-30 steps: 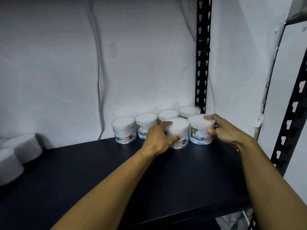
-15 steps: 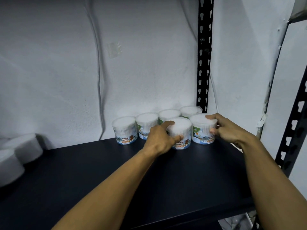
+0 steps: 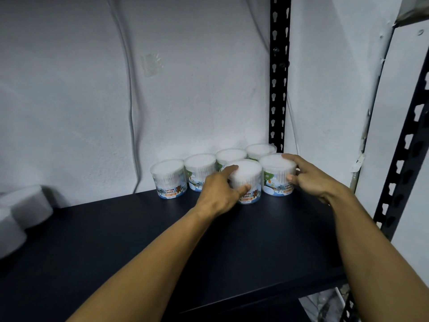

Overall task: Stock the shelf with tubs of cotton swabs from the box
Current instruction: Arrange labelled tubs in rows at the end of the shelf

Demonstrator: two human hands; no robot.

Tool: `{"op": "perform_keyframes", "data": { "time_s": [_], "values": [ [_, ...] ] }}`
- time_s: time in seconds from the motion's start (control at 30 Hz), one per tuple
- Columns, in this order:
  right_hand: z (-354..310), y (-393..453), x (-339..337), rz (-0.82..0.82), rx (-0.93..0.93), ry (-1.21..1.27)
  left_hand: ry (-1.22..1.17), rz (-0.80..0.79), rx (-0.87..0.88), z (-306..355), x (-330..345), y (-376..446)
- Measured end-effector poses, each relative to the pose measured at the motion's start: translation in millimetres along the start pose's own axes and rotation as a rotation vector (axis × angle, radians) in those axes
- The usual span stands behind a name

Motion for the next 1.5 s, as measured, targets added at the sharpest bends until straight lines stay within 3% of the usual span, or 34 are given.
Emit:
{"op": "perform_keyframes", "data": {
  "time_s": [0.27, 0.47, 0.53, 0.67, 0.83, 1.07, 1.17, 1.27, 1.37, 1.5],
  "values": [
    [-15, -18, 0, 0.04, -0.034, -0.089, 0.201, 0.001, 0.0, 0, -15, -11],
    [-55, -50, 34, 0.46, -0.345, -0.232, 0.24, 0.105, 0.038, -25, -66, -48],
    [-69, -61, 69, 0.498, -0.462, -0.215, 0.247, 0.158, 0.024, -40, -91, -67],
    [-110, -76, 161, 0.376, -0.631, -0.165, 0.294, 0.275, -0.026, -77, -151, -113],
    [-162, -98, 279, 0.117, -0.686, -0.088, 0.477, 0.406, -0.081, -123, -241, -178],
    [-227, -141, 424, -0.206, -0.778, -0.168, 0.639, 0.529, -0.328, -191, -355, -257],
    [-251, -156, 473, -0.282, -0.83, -0.222, 0.648, 0.498, -0.454, -220, -382, -282],
    [-265, -164, 514, -0.365, -0.836, -0.319, 0.633, 0.353, -0.552, -249, -393, -294],
    [-266, -169, 540, -0.403, -0.849, -0.464, 0.66, 0.239, -0.581, -273, -393, -299],
    [-261, -171, 548, -0.356, -0.876, -0.517, 0.687, 0.275, -0.526, -285, -390, -301]
  ]
}}
Point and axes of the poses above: each hand's wrist, its own y-axis towards the middle knuckle, its own x-axis out of the palm, z = x × y, the point moved 4 cm from there along y, towards the middle knuckle
